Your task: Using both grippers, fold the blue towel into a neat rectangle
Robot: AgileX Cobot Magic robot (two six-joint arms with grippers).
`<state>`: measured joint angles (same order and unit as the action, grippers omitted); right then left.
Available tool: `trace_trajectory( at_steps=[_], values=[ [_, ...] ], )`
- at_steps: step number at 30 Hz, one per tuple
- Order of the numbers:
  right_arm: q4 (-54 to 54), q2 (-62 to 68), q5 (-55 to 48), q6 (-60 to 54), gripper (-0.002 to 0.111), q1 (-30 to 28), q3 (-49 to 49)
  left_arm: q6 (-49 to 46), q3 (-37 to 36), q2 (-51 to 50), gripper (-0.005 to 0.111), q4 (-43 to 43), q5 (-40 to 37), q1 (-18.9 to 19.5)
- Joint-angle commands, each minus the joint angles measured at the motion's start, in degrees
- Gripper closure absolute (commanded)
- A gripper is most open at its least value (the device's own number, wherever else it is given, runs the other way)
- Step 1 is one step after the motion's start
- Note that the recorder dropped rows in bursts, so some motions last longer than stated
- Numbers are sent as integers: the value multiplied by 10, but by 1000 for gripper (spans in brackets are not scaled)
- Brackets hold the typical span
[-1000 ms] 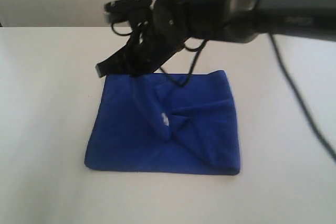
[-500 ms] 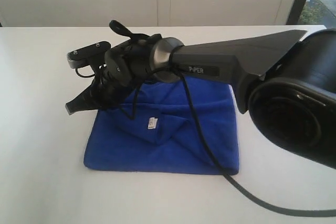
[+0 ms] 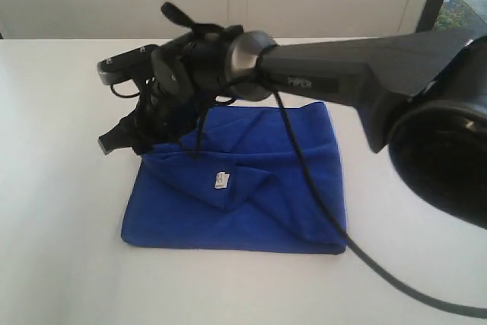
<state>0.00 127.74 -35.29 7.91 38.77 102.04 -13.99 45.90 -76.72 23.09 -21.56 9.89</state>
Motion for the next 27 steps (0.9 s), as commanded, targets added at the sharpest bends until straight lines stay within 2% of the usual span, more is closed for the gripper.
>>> trace_trajectory(
  at_steps=[1,6,9,16,24,27],
  values=[
    [-48,-53,-96,-22,61,-42,2,2,-4,1,107,18,-4,1],
    [-50,-68,-176,-112,75,-109,1,2,-4,1,107,26,-5,1],
    [-50,-67,-184,-147,78,-146,-8,2,-4,1,107,26,-5,1],
    [-50,-49,-111,-158,78,-220,-50,2,-4,1,107,39,-5,1],
    [-45,6,-65,-153,78,-256,-55,-1,-4,1,107,39,3,1],
    [-45,27,-68,-153,87,-263,-55,-3,-4,-1,107,39,8,1]
  ],
)
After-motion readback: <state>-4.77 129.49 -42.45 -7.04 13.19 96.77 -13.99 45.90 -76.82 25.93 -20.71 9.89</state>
